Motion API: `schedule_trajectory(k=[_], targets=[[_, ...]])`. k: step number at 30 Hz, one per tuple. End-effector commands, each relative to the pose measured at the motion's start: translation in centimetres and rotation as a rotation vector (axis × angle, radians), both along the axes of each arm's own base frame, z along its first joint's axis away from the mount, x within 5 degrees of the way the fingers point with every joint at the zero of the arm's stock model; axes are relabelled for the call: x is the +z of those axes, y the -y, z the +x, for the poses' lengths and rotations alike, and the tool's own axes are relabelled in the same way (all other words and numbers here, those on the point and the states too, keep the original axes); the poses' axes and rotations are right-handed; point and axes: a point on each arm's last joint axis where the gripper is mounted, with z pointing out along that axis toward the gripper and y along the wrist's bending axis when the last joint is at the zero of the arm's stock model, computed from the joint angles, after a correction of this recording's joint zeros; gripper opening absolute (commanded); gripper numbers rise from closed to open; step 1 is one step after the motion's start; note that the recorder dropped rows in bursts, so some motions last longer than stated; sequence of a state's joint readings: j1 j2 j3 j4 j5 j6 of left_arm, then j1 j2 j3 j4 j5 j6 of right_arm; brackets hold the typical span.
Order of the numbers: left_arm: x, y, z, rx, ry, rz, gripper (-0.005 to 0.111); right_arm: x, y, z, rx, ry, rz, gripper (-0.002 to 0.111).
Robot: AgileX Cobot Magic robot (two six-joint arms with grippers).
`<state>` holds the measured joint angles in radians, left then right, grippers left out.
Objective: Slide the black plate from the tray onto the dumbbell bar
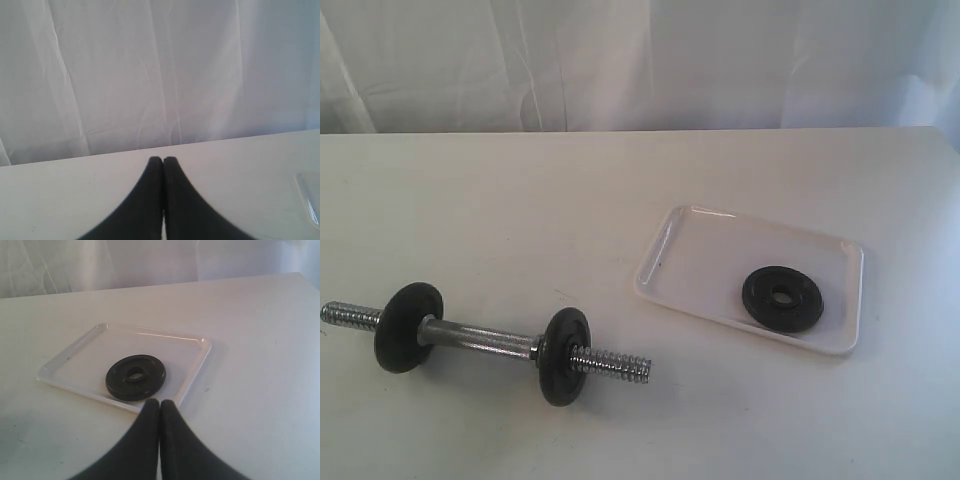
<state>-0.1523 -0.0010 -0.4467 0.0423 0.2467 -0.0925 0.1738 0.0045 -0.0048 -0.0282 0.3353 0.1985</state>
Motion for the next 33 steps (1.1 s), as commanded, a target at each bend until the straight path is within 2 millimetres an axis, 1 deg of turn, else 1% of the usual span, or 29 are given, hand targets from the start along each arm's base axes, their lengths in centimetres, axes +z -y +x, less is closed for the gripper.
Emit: schedule_trajectory(k=[1, 8, 11, 13, 14, 16, 18, 20, 21, 23, 28, 31, 33], targets=[[0.5, 0.0, -0.1, -0.007, 0.041, -0.014, 0.000, 0.0, 0.0, 0.0, 0.005, 0.014, 0.001, 0.000], [1.7, -0.2, -0.2, 0.024, 0.178, 0.050, 0.000, 0.0, 0.0, 0.0, 0.005, 0.014, 0.001, 0.000], [1.9, 0.0, 0.9, 0.022, 0.159, 0.051, 0.000, 0.0, 0.0, 0.0, 0.005, 0.014, 0.001, 0.000], [1.6, 0.2, 2.3, 0.018, 0.083, 0.058, 0.000, 0.0, 0.0, 0.0, 0.005, 0.014, 0.001, 0.000], [1.3, 0.4, 3.1, 0.016, 0.011, 0.070, 0.000, 0.0, 0.0, 0.0, 0.005, 0.014, 0.001, 0.000], [0.0, 0.6, 4.9, 0.011, -0.197, 0.113, 0.000, 0.0, 0.0, 0.0, 0.005, 0.014, 0.001, 0.000], [-1.8, 0.7, 6.8, 0.017, -0.435, 0.180, 0.000, 0.0, 0.0, 0.0, 0.005, 0.014, 0.001, 0.000], [-3.0, 1.0, 8.5, 0.001, -0.590, 0.217, 0.000, 0.0, 0.0, 0.0, 0.005, 0.014, 0.001, 0.000], [-3.2, 1.5, 9.3, -0.027, -0.631, 0.215, 0.000, 0.0, 0.0, 0.0, 0.005, 0.014, 0.001, 0.000], [-2.9, 2.7, 10.5, -0.127, -0.688, 0.274, 0.000, 0.0, 0.0, 0.0, 0.005, 0.014, 0.001, 0.000], [-2.8, 7.1, 13.2, -0.525, -0.898, 0.480, 0.000, -0.1, 0.0, 0.0, 0.004, -0.001, -0.002, 0.000], [-2.5, 9.6, 14.7, -0.741, -0.930, 0.596, 0.000, -0.1, 0.0, 0.0, 0.004, -0.001, -0.002, 0.000], [-2.4, 10.9, 15.7, -0.808, -0.936, 0.644, 0.000, -0.1, 0.0, 0.0, 0.004, -0.001, -0.002, 0.000]])
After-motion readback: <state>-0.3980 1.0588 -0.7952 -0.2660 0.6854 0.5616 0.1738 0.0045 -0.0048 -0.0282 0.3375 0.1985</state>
